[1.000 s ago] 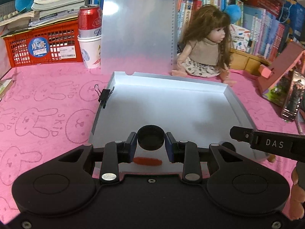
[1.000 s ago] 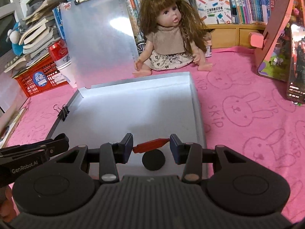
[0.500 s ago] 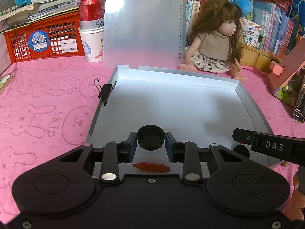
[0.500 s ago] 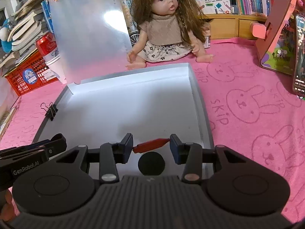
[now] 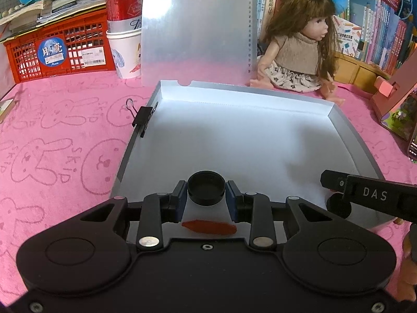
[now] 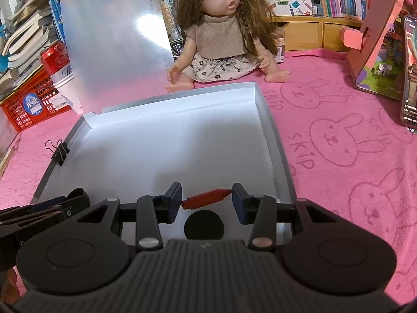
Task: Organize rigid objects
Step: 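Carry the black cup and red marker over the white box with both tools, then open the left tool to drop the black cup while the right tool releases the red marker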
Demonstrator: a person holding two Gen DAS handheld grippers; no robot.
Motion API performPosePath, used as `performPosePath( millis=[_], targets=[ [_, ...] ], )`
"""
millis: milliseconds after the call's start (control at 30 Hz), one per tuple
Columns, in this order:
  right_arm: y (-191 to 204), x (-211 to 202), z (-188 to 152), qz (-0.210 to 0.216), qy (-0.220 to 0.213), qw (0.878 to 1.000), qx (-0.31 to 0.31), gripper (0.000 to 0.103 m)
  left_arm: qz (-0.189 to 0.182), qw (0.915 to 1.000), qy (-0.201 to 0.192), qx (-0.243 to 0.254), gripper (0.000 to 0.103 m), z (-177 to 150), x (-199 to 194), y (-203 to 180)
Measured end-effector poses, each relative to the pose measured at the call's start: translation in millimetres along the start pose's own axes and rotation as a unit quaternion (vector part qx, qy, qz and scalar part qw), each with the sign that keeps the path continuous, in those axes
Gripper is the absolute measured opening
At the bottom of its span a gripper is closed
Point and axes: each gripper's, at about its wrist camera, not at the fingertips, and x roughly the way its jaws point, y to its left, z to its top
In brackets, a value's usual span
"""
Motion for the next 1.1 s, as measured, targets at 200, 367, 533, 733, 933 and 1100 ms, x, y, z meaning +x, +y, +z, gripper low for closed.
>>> performPosePath(
  millis=[200, 367, 533, 733, 933, 1100],
  targets=[
    [0.5, 0.3, -0.3, 0.0, -0.002, 1.0, -0.002, 0.047, 0.003, 1.0, 0.004, -0.001, 0.031, -2.1, 3.8, 1.0],
    [1.5, 0.3, -1.5, 0.0, -0.003, 1.0, -0.004, 0.047, 0.004, 1.0, 0.003, 0.005, 0.031, -4.1, 4.8, -0.2],
    [0.7, -0.6, -2.6, 0.005, -0.006, 1.0, -0.004, 0.049, 0.002, 1.0, 0.003, 0.004, 0.031, -5.8, 3.5, -0.5],
    [0.7, -2.6, -3.4, 0.008, -0.008, 1.0, -0.004, 0.059, 0.0, 0.9999, -0.005, 0.009, 0.039, -7.6, -3.8, -2.5],
    [-0.2, -11.5, -5.1, 0.01, -0.017, 1.0, -0.009, 0.065, -0.007, 0.9998, -0.015, 0.014, 0.047, -9.1, -14.9, -3.7],
    [-1.6, -22.1, -5.3, 0.017, -0.027, 0.999, -0.015, 0.069, -0.006, 0.9994, -0.024, 0.023, 0.057, -12.2, -23.4, -5.1]
  ],
)
